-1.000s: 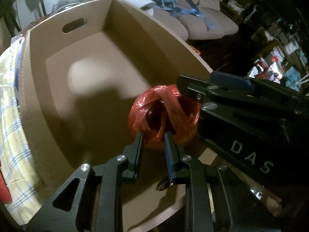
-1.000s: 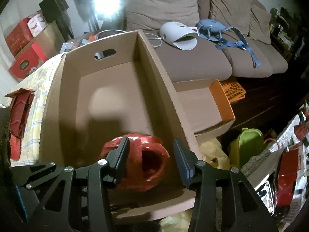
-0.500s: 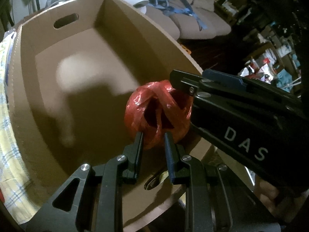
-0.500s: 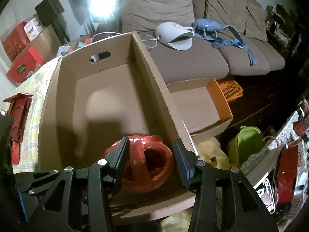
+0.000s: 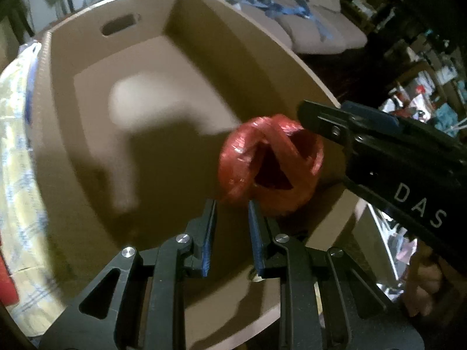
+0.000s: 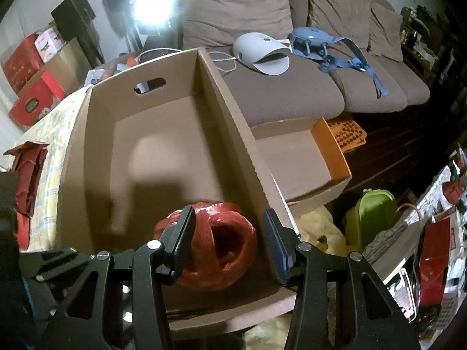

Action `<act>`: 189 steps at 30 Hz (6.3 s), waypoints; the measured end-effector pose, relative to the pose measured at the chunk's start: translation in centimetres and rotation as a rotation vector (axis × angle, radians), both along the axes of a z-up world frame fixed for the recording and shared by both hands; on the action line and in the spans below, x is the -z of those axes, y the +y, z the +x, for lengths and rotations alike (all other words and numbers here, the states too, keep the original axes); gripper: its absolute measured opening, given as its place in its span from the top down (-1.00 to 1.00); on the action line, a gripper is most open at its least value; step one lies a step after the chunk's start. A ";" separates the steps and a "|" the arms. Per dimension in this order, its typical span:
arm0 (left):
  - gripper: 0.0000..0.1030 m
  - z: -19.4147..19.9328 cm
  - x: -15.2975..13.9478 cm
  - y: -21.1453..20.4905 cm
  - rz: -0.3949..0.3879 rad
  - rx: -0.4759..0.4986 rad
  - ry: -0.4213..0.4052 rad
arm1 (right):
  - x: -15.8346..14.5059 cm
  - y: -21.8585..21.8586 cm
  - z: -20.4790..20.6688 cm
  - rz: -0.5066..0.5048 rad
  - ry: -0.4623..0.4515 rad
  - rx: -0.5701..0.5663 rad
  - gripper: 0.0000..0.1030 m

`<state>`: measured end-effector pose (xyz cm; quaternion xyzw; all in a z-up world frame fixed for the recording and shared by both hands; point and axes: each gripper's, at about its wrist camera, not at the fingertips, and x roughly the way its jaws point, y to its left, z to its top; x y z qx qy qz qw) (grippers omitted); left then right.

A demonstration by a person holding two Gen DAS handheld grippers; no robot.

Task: Organize objects
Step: 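Open the left gripper to release the red ribbon ball in the box, then raise both grippers up and out of the cardboard box, then move both grippers over the red items on the checked tablecloth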

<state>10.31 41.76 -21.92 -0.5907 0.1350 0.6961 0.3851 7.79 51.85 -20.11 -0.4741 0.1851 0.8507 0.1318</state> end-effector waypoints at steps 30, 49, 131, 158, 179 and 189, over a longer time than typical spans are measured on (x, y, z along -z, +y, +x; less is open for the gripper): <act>0.29 -5.5 -6.7 -7.9 0.047 -0.196 0.233 | -1.8 -0.6 0.4 -0.018 0.083 -0.010 -0.01; -0.32 -7.3 -9.8 -10.7 0.060 -0.282 0.378 | -4.0 -1.5 0.5 -0.029 0.176 -0.022 -0.12; -1.00 -4.3 -17.8 -22.8 0.397 -0.420 0.696 | -12.3 -8.2 2.8 0.168 0.561 -0.078 -0.99; -0.61 -5.3 -15.0 -26.6 0.246 -0.438 0.792 | -12.1 -8.1 3.2 0.202 0.589 -0.032 -0.92; -0.01 -9.1 -10.8 -39.5 0.285 -0.542 0.591 | -7.2 -19.2 -1.8 -0.044 0.473 -0.411 -0.92; -0.35 -7.4 -7.8 -40.8 0.225 -0.400 0.586 | -4.0 -24.0 0.1 -0.254 0.439 -0.490 -0.91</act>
